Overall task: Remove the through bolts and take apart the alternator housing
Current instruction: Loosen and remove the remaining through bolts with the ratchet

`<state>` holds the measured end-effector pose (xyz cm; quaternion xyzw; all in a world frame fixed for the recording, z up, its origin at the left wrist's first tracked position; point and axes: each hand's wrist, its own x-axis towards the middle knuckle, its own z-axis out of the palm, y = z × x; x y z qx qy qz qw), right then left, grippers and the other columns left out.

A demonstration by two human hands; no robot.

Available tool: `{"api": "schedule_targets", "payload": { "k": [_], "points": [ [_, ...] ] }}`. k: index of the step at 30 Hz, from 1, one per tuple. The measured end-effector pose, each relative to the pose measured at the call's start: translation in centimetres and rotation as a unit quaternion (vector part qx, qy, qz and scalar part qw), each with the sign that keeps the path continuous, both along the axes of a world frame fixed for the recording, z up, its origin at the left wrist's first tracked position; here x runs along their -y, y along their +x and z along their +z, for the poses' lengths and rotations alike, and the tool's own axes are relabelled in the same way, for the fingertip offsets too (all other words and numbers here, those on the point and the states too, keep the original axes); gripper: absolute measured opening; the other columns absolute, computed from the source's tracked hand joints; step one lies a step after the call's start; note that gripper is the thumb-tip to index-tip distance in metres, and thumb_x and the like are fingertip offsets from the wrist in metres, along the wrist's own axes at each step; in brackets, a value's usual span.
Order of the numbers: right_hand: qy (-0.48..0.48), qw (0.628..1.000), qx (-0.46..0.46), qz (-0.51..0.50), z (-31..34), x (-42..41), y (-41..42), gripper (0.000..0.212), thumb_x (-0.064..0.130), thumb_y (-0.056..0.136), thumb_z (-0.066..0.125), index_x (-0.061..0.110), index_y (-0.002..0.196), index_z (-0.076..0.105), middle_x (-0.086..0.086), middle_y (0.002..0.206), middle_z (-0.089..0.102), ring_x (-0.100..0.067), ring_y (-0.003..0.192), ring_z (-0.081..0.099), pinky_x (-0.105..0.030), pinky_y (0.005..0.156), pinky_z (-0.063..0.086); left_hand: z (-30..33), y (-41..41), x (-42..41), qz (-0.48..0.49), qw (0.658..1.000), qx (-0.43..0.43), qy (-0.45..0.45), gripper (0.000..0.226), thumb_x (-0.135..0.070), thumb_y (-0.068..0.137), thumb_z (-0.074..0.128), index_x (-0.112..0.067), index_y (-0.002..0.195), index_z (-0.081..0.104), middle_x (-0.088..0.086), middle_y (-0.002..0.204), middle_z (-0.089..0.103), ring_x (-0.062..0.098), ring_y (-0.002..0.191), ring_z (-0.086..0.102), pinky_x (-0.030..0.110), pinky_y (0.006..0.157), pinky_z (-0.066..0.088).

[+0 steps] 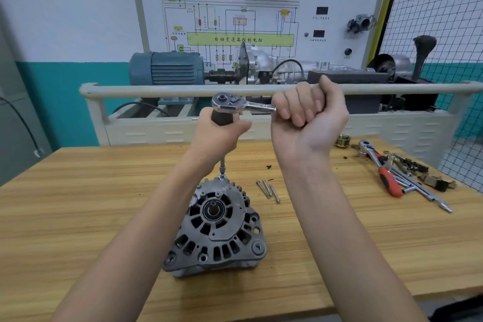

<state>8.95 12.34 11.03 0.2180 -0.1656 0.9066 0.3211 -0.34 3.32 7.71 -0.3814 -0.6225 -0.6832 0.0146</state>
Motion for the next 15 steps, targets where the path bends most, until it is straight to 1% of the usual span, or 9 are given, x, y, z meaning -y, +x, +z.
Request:
{"api": "schedule_targets", "payload": {
  "k": [2,3,5,7,9,10,12,15],
  "points": [
    [0.014,0.999,-0.016,-0.042,-0.2,0.7,0.5,0.055,0.012,0.097,0.034,0.019,0.043,0.032,0.005,0.037,0.024,-0.009,0.033,0.02,-0.023,0.037,0.027,0.0,0.3,-0.4,0.045,0.999,0.004,0.015,0.027,-0.016,0.064,0.06,-0.014,0.049,0.038,0.003,0.044,0.032,0.015,0.041,0.025,0.023,0.047,0.023],
    [0.018,0.999,-0.013,-0.036,0.1,0.5,0.5,0.055,0.012,0.097,0.034,0.019,0.042,0.032,0.006,0.037,0.023,-0.009,0.033,0.02,-0.023,0.036,0.026,-0.1,0.4,-0.4,0.044,0.999,0.0,0.01,0.027,-0.016,0.064,0.061,-0.014,0.049,0.039,0.002,0.044,0.032,0.015,0.041,0.026,0.023,0.047,0.024],
    [0.017,1.0,0.01,0.02,1.0,-0.6,0.0,0.056,0.012,0.096,0.035,0.018,0.041,0.031,0.006,0.036,0.022,-0.008,0.03,0.019,-0.021,0.033,0.023,0.0,0.2,0.2,0.004,1.0,-0.024,-0.017,0.033,-0.015,0.066,0.064,-0.02,0.043,0.041,-0.003,0.041,0.035,0.014,0.039,0.029,0.02,0.046,0.027],
    [0.016,0.993,0.051,0.104,2.1,-1.7,-0.9,0.057,0.013,0.096,0.035,0.017,0.039,0.03,0.006,0.034,0.022,-0.007,0.027,0.019,-0.019,0.032,0.021,0.4,0.0,1.0,-0.053,0.995,-0.064,-0.06,0.036,-0.014,0.069,0.067,-0.022,0.04,0.045,-0.006,0.039,0.038,0.014,0.039,0.033,0.017,0.045,0.031],
    [0.02,0.98,0.084,0.179,3.1,-2.5,-2.0,0.057,0.014,0.097,0.033,0.016,0.04,0.028,0.006,0.032,0.022,-0.008,0.025,0.021,-0.018,0.032,0.019,0.7,-0.2,1.3,-0.095,0.987,-0.085,-0.098,0.035,-0.014,0.071,0.068,-0.022,0.043,0.049,-0.001,0.041,0.039,0.018,0.041,0.035,0.02,0.046,0.032],
    [0.02,0.975,0.095,0.2,3.4,-2.7,-2.4,0.057,0.014,0.097,0.033,0.016,0.041,0.028,0.006,0.032,0.023,-0.008,0.024,0.021,-0.017,0.032,0.018,0.8,-0.2,1.2,-0.107,0.985,-0.083,-0.104,0.035,-0.014,0.071,0.068,-0.021,0.044,0.048,0.0,0.042,0.038,0.018,0.041,0.034,0.022,0.046,0.032],
    [0.015,0.973,0.105,0.205,3.7,-2.8,-2.8,0.056,0.014,0.097,0.033,0.016,0.042,0.027,0.006,0.032,0.023,-0.009,0.023,0.021,-0.017,0.031,0.017,0.8,-0.2,0.9,-0.118,0.987,-0.061,-0.085,0.038,-0.012,0.071,0.066,-0.021,0.042,0.044,-0.002,0.042,0.033,0.014,0.038,0.031,0.021,0.046,0.029],
    [-0.002,0.986,0.072,0.149,2.8,-2.0,-2.2,0.055,0.013,0.096,0.036,0.017,0.042,0.028,0.006,0.034,0.022,-0.008,0.025,0.02,-0.018,0.03,0.018,0.3,-0.3,0.6,-0.108,0.993,-0.033,-0.03,0.043,-0.009,0.074,0.061,-0.023,0.04,0.04,-0.007,0.039,0.031,0.012,0.036,0.026,0.017,0.044,0.027]
  ]
}}
